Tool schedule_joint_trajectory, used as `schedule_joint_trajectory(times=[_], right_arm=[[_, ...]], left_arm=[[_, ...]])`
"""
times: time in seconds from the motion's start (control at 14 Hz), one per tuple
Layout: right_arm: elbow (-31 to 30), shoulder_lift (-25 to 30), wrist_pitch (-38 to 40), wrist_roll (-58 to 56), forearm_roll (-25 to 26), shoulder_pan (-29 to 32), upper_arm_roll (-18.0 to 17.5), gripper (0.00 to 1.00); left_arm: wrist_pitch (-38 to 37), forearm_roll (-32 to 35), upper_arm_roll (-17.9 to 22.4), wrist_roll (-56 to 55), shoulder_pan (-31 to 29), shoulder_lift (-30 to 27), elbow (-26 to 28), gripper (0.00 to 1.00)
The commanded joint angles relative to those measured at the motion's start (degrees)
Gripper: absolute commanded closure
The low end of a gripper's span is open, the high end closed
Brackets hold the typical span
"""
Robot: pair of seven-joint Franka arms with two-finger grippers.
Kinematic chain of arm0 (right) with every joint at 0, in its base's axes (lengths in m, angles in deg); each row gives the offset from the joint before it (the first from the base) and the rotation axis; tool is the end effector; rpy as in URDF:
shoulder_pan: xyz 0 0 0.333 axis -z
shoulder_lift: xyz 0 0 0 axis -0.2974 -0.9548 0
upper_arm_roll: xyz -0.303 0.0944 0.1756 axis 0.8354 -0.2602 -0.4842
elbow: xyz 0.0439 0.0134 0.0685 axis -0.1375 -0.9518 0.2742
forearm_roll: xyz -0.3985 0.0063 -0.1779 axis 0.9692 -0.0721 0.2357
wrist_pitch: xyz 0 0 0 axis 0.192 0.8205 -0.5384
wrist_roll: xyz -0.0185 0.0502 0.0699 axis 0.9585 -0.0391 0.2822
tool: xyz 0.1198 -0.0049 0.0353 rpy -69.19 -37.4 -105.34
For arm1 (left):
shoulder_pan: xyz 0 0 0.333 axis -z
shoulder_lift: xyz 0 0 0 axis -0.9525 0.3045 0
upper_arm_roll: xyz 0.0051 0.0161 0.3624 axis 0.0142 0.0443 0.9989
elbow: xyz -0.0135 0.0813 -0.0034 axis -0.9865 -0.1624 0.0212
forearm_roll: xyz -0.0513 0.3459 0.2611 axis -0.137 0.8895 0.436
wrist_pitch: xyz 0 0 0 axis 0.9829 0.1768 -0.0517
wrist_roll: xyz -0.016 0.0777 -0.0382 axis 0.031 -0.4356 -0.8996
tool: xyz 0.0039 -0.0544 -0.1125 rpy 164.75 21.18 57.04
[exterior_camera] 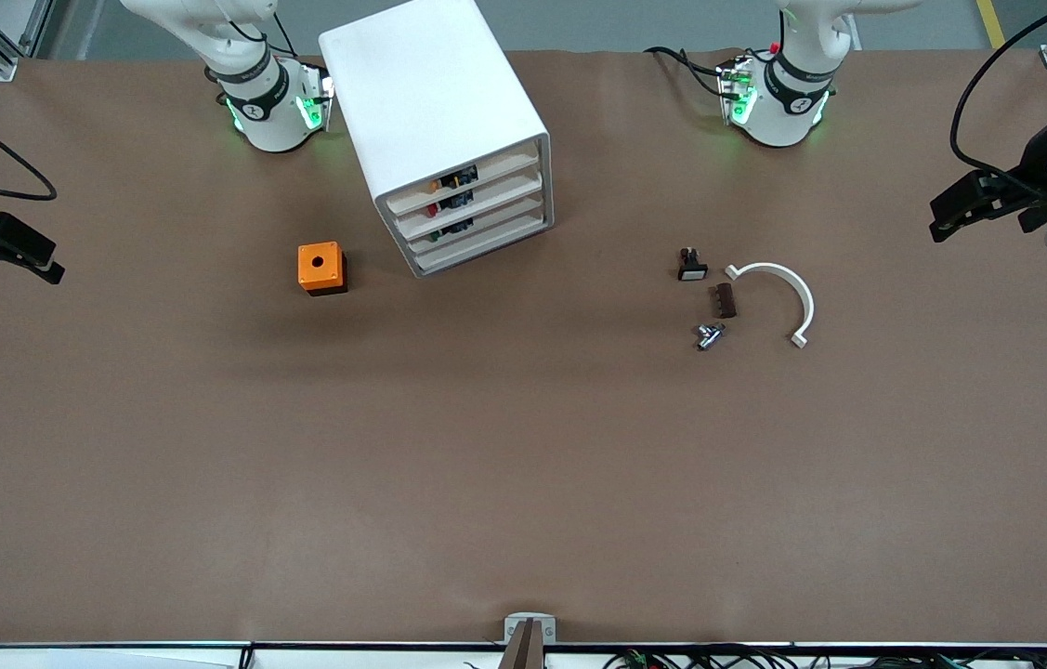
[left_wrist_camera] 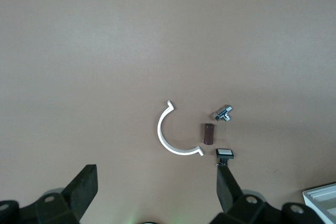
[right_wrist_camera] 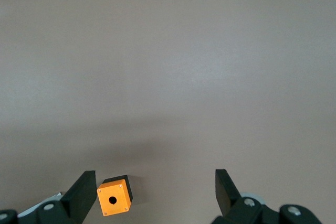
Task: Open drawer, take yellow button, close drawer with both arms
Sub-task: 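Move the left gripper to the white cabinet's drawer front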
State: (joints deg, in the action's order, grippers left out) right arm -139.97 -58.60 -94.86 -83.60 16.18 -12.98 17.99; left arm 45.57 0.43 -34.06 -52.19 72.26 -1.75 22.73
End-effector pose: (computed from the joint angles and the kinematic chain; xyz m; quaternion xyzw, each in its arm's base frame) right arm 0.5968 -0.0400 0.6412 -0.9979 0.0471 -0.0445 0.0082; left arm 0.5901 -0.0655 0.6839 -0.9990 -0.0392 0.0095 0.0214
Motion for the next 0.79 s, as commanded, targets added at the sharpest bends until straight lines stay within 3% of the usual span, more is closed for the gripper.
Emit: schedule_joint_trajectory(times=[0.0, 0.43, 0.71], right_arm=[[-0.3, 0.5, 0.0, -0.7, 0.8, 0.4, -0.2, 0.00], [-0.3, 0.5, 0.0, -0.7, 0.8, 0.4, -0.2, 0.00], [-0.3, 0.5, 0.1, -0.7, 0.8, 0.4, -0.2, 0.00]], left_arm=[[-0.5, 0.1, -0.3, 0.8, -0.2, 0.1, -0.6, 0.00], [-0.5, -0.1, -0.3, 0.2, 0.1, 0.5, -0.9, 0.00], [-0.3, 2.6, -0.8, -1.4, 6.4, 7.3, -1.2, 0.00]])
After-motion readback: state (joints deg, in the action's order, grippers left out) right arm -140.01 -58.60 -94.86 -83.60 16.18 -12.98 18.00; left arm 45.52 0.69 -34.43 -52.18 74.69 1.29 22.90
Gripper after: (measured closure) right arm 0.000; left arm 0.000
